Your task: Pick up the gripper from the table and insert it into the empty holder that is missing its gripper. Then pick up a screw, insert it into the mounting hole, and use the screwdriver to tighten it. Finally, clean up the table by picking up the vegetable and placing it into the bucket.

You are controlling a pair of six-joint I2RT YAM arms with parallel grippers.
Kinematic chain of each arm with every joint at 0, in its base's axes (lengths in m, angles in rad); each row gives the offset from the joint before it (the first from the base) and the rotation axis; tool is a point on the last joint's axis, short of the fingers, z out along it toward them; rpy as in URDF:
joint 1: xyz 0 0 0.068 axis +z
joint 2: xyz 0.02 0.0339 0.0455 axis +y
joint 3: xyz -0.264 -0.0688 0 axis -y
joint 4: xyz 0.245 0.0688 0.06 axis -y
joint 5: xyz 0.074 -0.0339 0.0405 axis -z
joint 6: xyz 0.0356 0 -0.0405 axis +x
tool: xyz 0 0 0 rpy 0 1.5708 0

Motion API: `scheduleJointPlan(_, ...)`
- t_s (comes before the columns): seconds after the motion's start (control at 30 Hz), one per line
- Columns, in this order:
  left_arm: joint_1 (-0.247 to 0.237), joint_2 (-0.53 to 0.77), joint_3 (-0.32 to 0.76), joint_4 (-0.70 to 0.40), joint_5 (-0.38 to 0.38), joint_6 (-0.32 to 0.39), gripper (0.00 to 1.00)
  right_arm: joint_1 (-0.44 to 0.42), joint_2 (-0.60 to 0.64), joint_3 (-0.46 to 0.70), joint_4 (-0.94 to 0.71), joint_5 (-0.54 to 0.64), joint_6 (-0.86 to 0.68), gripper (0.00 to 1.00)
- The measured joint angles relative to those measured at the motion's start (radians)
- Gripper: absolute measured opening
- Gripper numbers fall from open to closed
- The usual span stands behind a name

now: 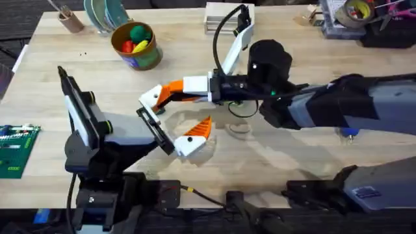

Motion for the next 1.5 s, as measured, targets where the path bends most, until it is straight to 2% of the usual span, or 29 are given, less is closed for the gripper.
scheduleJointPlan(0.1, 0.000, 0.000, 0.000, 0.000, 0.008, 0.001, 0.993, -0.011, 0.000, 0.002, -0.004, -0.030, 0.000, 0.140)
scheduleJointPlan(0.17, -0.001, 0.000, 0.001, -0.002, 0.028, 0.003, 0.993, -0.022, 0.000, 0.002, -0.008, -0.061, 0.000, 0.295)
scheduleJointPlan(0.23, -0.015, 0.000, 0.001, -0.008, 0.088, 0.007, 0.993, -0.030, 0.004, 0.007, -0.008, -0.095, -0.002, 0.422)
scheduleJointPlan(0.3, -0.036, 0.000, 0.001, -0.013, 0.137, 0.009, 0.993, -0.038, 0.010, 0.015, -0.008, -0.135, -0.003, 0.490)
scheduleJointPlan(0.43, -0.040, 0.000, 0.001, -0.019, 0.187, 0.009, 0.993, -0.066, 0.010, 0.018, -0.008, -0.195, -0.004, 0.603)
scheduleJointPlan(0.53, -0.040, 0.000, 0.001, -0.021, 0.201, 0.009, 0.993, -0.079, 0.010, 0.018, -0.007, -0.217, -0.007, 0.946)
scheduleJointPlan(0.57, -0.040, 0.000, 0.001, -0.022, 0.205, 0.009, 0.992, -0.079, 0.010, 0.018, -0.007, -0.223, -0.008, 0.980)
scheduleJointPlan(0.77, -0.040, 0.000, 0.001, -0.023, 0.211, 0.009, 0.993, -0.093, 0.010, 0.018, -0.070, -0.198, -0.050, 0.990)
scheduleJointPlan(0.97, -0.040, 0.000, 0.000, -0.026, 0.217, 0.009, 0.993, -0.179, 0.010, 0.024, -0.102, -0.042, -0.138, 0.991)
scheduleJointPlan(1.1, -0.040, 0.000, 0.000, -0.026, 0.219, 0.009, 0.993, -0.232, 0.007, 0.073, -0.173, 0.048, -0.236, 0.991)
scheduleJointPlan(1.23, -0.040, 0.000, 0.000, -0.026, 0.219, 0.009, 0.993, -0.271, -0.025, 0.163, -0.390, 0.120, -0.354, 0.993)
scheduleJointPlan(1.37, -0.040, 0.000, 0.000, -0.026, 0.220, 0.009, 0.993, -0.283, -0.106, 0.270, -0.750, 0.220, -0.528, 0.993)
scheduleJointPlan(1.5, -0.040, 0.000, 0.000, -0.027, 0.222, 0.009, 0.993, -0.272, -0.200, 0.382, -1.102, 0.376, -0.718, 0.992)
